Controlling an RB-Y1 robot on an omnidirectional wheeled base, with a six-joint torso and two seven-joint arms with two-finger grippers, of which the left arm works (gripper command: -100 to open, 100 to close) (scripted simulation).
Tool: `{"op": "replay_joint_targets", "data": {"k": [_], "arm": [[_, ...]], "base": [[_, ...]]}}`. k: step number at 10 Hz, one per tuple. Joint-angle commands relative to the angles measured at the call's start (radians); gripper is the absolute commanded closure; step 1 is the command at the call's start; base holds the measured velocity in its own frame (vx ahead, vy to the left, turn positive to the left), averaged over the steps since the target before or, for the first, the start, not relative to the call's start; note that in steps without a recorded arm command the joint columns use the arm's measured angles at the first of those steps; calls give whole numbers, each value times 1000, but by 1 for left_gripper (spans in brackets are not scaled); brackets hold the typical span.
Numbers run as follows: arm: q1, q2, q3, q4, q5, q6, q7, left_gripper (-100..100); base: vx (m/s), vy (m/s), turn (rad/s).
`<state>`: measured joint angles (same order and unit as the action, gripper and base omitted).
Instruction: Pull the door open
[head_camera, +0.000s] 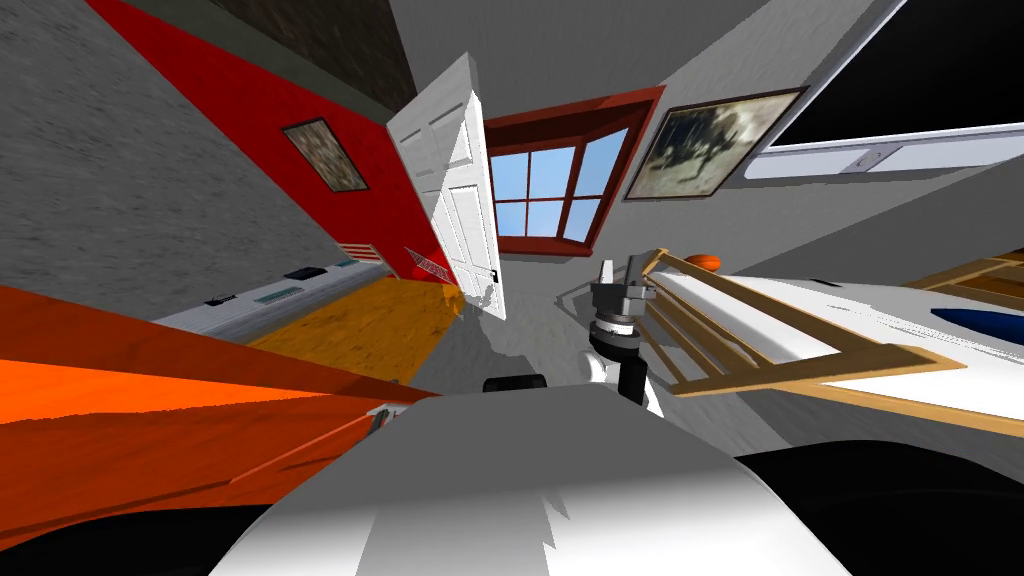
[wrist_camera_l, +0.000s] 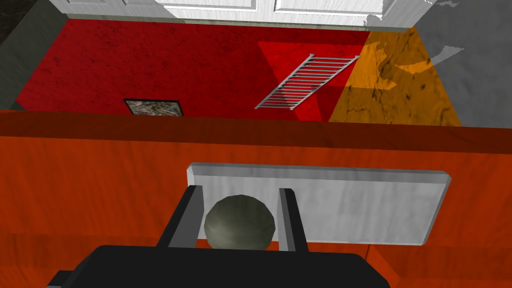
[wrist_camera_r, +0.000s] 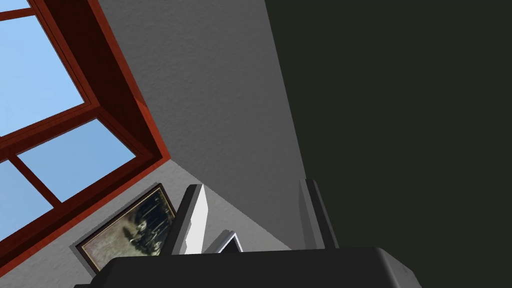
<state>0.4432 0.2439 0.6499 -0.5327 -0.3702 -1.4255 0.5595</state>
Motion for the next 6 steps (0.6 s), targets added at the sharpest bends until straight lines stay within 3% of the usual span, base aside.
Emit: {"op": "replay_joint_targets", "data": {"k": [1,2,3,6], "arm": [[0,0,0,0,0,0,0,100],[10,-4,-11,2,-21,-26,-3,100],[13,-4,-13,2,-27,-34,-4,100],[31,-6,-30,2,-65,-86,-11,100]], "base": [[-71,-12,-5],[-141,18,-24],[-184,47,-29],[-176,28,-13]]}}
